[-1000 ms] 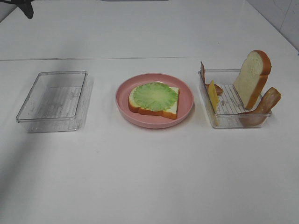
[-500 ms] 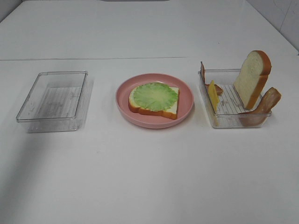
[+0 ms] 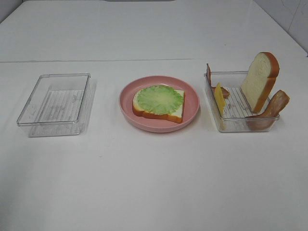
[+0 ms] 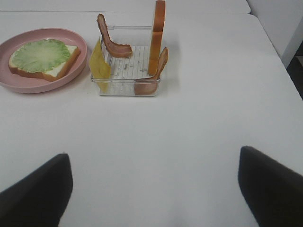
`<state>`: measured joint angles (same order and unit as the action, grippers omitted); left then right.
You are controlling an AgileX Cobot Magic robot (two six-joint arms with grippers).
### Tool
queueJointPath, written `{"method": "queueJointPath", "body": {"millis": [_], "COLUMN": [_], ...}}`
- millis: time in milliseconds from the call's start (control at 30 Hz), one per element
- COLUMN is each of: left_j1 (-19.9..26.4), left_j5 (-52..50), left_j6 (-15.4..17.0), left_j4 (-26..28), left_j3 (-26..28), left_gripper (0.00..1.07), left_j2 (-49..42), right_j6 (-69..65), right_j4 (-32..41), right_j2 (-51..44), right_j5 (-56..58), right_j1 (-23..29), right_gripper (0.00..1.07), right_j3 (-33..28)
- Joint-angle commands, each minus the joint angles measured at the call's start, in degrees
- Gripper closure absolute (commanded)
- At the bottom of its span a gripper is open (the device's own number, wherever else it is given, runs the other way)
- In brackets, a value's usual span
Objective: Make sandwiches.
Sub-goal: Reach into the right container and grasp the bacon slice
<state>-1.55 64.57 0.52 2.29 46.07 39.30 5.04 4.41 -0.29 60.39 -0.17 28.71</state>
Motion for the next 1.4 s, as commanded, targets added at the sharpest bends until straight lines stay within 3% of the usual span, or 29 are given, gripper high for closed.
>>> {"method": "queueJointPath", "body": {"millis": [33, 233, 500, 1133, 1267, 1333, 1400], "left_j1": [-0.3, -0.3, -0.3, -0.1, 1.3, 6.0, 6.4], "left_j5": [-0.7, -1.8, -5.4, -5.4, -5.4, -5.4, -5.4], "left_j6": [0.3, -0.5, -1.7, -1.3, -1.2, -1.4, -1.4], "left_j4": [0.2, 0.3, 3.2, 4.0, 4.0, 4.1, 4.1], "left_j3": [-5.0, -8.9, -15.7, -17.5, -17.5, -17.5, -17.5], "left_gripper": [0.06, 0.06, 0.06, 0.06, 0.06, 0.06, 0.06], "left_j2": [-13.5, -28.2, -41.0, -40.6, -40.6, -40.7, -40.7], "right_j6": [0.1, 0.1, 0.1, 0.1, 0.1, 0.1, 0.1], "right_j4": [0.2, 0.2, 0.2, 0.6, 0.6, 0.7, 0.6], "right_j2": [-0.9, -0.9, -0.9, -0.8, -0.8, -0.8, -0.8], "right_j5": [-0.2, -0.2, -0.2, -0.1, -0.1, -0.2, -0.2], "right_j1": [-0.1, -0.1, -0.1, -0.1, -0.1, -0.1, -0.1], "right_gripper": [0.21, 0.21, 0.21, 0.21, 0.21, 0.21, 0.21], "right_j3": [0.0, 0.0, 0.0, 0.0, 0.0, 0.0, 0.0]}}
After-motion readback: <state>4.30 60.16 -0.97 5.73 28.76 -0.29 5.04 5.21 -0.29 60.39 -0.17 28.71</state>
